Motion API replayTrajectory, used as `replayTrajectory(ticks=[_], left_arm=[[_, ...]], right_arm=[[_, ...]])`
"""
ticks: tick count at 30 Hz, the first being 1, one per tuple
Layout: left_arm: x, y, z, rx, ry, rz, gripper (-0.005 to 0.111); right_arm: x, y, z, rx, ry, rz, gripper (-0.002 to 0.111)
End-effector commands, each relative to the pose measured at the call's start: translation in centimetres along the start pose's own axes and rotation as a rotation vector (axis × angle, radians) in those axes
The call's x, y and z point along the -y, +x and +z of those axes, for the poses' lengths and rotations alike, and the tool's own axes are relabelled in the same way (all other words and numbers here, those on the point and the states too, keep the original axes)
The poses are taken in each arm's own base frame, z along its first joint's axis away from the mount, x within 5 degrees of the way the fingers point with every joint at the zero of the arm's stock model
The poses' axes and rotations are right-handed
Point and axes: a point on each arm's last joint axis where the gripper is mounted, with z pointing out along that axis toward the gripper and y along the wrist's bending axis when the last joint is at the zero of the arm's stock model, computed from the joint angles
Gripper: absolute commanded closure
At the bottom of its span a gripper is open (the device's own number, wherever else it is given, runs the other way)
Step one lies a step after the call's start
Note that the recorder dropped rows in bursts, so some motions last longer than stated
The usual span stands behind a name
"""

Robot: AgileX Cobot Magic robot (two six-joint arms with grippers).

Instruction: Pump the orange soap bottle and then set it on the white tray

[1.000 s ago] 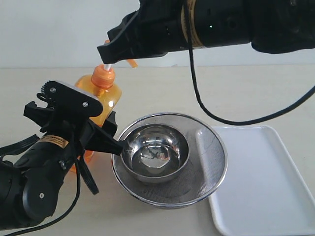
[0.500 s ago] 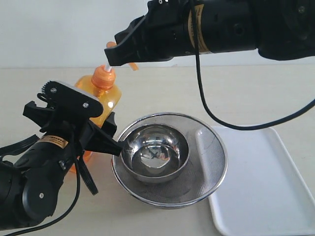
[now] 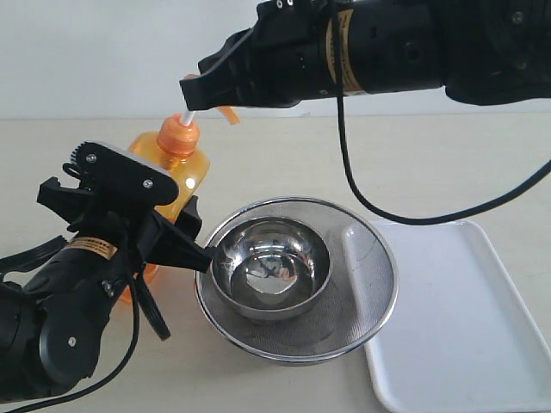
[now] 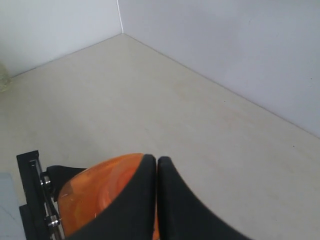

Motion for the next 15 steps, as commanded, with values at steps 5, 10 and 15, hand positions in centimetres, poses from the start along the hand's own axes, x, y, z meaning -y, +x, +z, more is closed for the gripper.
replayTrajectory(ticks=[5,10,15], left_arm=[[0.04,-0.69,0.00,0.053,-0.003,-0.016,0.102],[0.04,-0.69,0.00,0.053,-0.003,-0.016,0.102],[0.04,-0.69,0.00,0.053,-0.003,-0.016,0.102]], right_arm=[[-0.69,4.16,2.76,-0.157,-0.134,-0.005,0.108],[-0.72,4.16,2.75,-0.158,-0.137,-0.005,0.108],[-0.70,4.16,2.76,-0.157,-0.135,-0.005,0.108]])
